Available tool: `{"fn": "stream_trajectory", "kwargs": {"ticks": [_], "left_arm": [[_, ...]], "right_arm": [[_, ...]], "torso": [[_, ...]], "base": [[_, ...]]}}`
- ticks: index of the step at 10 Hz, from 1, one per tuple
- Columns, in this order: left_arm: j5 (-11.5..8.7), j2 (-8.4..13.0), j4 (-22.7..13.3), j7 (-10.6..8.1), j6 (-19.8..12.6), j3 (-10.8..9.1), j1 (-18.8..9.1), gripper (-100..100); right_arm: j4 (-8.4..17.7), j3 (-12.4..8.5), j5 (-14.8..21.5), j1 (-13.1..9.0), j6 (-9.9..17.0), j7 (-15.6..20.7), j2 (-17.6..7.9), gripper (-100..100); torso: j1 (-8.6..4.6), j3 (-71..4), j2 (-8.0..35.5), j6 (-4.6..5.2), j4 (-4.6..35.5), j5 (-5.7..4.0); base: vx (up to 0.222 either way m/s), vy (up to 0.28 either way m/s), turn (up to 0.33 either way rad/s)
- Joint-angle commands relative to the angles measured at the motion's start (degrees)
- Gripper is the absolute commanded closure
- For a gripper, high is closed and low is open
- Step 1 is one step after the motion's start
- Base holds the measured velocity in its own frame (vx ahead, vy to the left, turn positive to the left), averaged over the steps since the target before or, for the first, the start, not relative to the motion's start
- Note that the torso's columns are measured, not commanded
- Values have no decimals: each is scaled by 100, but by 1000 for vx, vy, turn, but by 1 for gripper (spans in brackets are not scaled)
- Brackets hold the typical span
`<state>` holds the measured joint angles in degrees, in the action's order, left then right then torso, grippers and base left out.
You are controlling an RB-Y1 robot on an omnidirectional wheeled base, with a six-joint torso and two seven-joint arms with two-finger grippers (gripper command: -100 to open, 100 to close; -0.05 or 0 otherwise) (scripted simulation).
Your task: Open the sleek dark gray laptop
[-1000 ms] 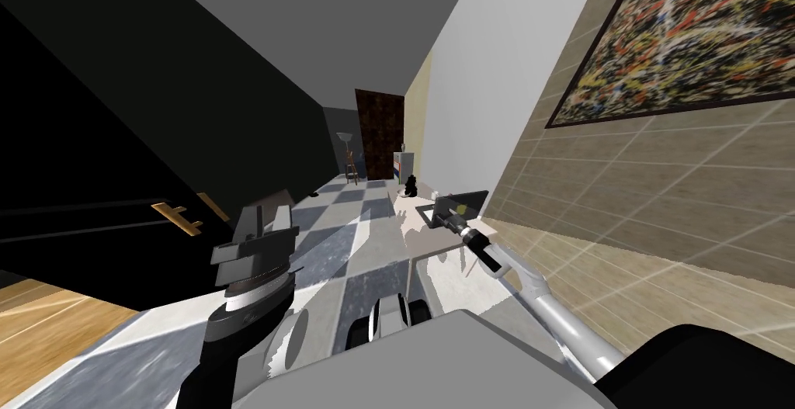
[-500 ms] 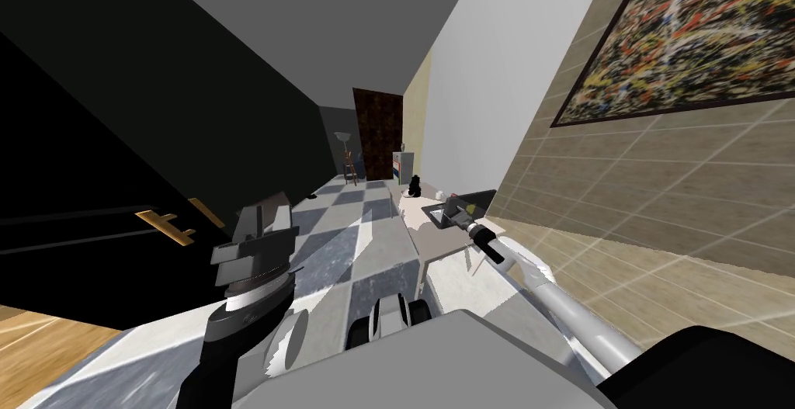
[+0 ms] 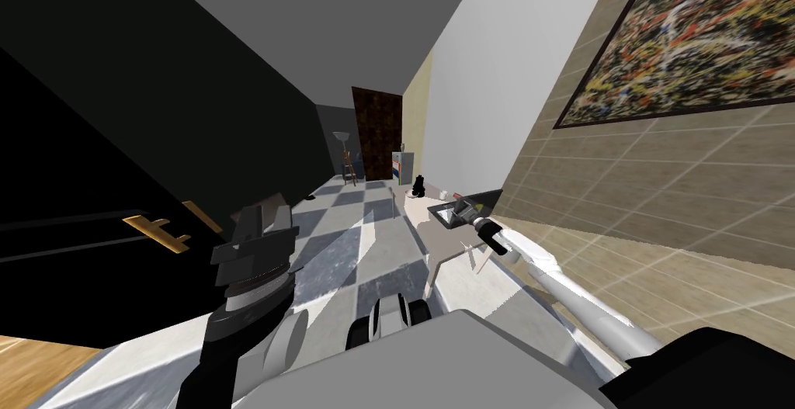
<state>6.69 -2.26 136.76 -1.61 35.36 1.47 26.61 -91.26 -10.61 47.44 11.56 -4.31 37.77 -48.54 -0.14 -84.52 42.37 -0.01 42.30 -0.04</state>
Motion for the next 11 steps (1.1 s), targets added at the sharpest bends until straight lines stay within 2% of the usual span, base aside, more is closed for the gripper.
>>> {"fn": "stream_trajectory", "kwargs": {"ticks": [1, 3, 8, 9, 11], "left_arm": [[0, 0, 0, 0, 0, 0, 1, 0], [0, 0, 0, 0, 0, 0, 0, 0], [0, 2, -1, 0, -1, -2, -2, 0], [0, 2, -1, 0, -1, -2, -1, 0], [0, 1, -1, 0, 0, -2, 0, 0]], "right_arm": [[286, -90, 278, -133, 150, 256, -275, -100], [296, -110, 270, -116, 164, 229, -337, -100], [810, -44, 195, -300, 697, 121, -561, -100], [810, -44, 195, -300, 697, 121, -561, -100], [1007, -13, 161, -373, 911, 70, -650, -100]], "torso": [[8, -4, -7, 3, -1, 1], [10, -7, -11, -3, -1, 4], [-2, -4, -6, 1, -2, -2], [-18, -8, -18, 27, -21, -27], [-15, -18, -31, 18, -19, -19]], "base": [[51, 168, -77], [32, 97, -33], [-108, -45, 307], [-83, -12, -164], [-85, -12, 242]]}}
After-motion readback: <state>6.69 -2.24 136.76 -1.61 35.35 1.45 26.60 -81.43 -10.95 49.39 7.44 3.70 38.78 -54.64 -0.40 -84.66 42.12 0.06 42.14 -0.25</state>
